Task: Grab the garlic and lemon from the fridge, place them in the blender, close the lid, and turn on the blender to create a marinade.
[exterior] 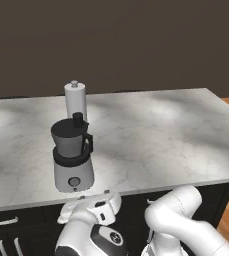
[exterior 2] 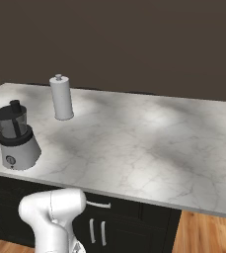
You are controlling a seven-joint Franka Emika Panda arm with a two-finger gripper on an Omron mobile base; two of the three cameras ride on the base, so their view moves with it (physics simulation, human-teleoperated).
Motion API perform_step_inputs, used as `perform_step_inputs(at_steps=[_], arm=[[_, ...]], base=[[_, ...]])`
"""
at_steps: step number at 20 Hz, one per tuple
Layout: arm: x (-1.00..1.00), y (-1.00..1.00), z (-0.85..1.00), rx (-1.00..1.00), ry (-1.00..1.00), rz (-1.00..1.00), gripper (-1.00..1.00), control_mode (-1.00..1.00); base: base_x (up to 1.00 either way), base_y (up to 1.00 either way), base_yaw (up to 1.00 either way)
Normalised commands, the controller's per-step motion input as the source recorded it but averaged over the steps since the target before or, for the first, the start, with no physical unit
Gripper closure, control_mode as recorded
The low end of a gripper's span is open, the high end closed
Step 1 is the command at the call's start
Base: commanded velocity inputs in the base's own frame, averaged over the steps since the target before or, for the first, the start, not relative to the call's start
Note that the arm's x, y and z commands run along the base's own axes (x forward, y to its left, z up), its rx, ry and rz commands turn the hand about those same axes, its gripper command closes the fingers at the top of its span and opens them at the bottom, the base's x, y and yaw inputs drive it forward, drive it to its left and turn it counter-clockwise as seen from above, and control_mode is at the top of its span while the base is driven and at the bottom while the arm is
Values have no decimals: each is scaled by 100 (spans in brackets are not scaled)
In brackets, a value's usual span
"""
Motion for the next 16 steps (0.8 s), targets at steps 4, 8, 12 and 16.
perform_step_inputs(at_steps=[4, 8, 12, 16], arm=[[15, -4, -34, 18, -13, -10, -100, -100], [11, 0, -22, 21, -12, -1, -100, -100], [19, 0, -18, 16, -5, -1, -100, -100], [12, -16, -5, 10, -2, -11, -100, -100]], base=[[0, 0, 0], [0, 0, 0], [0, 0, 0], [0, 0, 0]])
